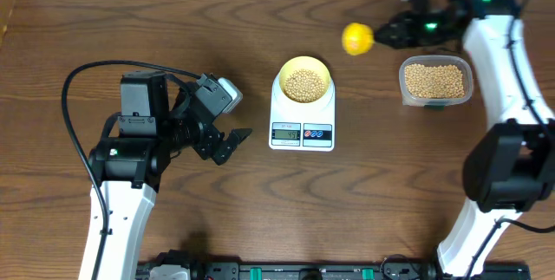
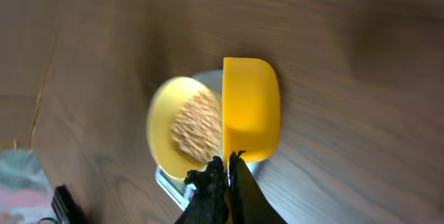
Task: Scoop item into bowl and weigh 50g on scale
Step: 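Carry the scoop left over the yellow bowl on the scale, then tip the scoop to pour soybeans into the yellow bowl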
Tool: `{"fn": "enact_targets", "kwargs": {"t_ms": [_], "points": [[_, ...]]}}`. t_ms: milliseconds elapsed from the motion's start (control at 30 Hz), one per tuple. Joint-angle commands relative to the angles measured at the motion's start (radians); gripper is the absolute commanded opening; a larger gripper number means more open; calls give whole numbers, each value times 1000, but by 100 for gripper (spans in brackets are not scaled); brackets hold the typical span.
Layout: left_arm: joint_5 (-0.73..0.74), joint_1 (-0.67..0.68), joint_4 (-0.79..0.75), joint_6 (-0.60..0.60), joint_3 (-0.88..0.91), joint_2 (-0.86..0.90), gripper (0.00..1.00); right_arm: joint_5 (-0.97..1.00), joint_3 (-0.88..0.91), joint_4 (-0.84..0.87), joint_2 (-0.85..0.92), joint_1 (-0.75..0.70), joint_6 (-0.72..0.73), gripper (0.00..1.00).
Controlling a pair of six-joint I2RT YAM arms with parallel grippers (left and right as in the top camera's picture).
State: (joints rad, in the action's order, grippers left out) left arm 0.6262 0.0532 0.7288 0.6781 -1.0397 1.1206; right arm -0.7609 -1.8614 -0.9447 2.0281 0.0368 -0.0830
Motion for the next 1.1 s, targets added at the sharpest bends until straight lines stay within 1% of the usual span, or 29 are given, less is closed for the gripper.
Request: {"fn": "enact_targets", "kwargs": {"t_ms": [0,200,400,500,633,800,1067], "points": [[13,-3,0,6,2,4,97,-31,-3,51,-14,71,45,1],[13,-3,0,6,2,4,97,30,-3,71,-14,143,44,1],[13,-3,0,6,2,4,98,36,-3,72,-14,196,-58,1],[13,-3,0,6,2,4,98,139,-3,66,-14,220,-60,1],[13,-3,0,6,2,4,98,164,-3,43,-14,245,-159,1],[13,-3,0,6,2,4,98,222,-3,19,-18,263,-235,1],[13,-3,0,6,2,4,98,288,-3,-5,-33,300,-409,1]]}}
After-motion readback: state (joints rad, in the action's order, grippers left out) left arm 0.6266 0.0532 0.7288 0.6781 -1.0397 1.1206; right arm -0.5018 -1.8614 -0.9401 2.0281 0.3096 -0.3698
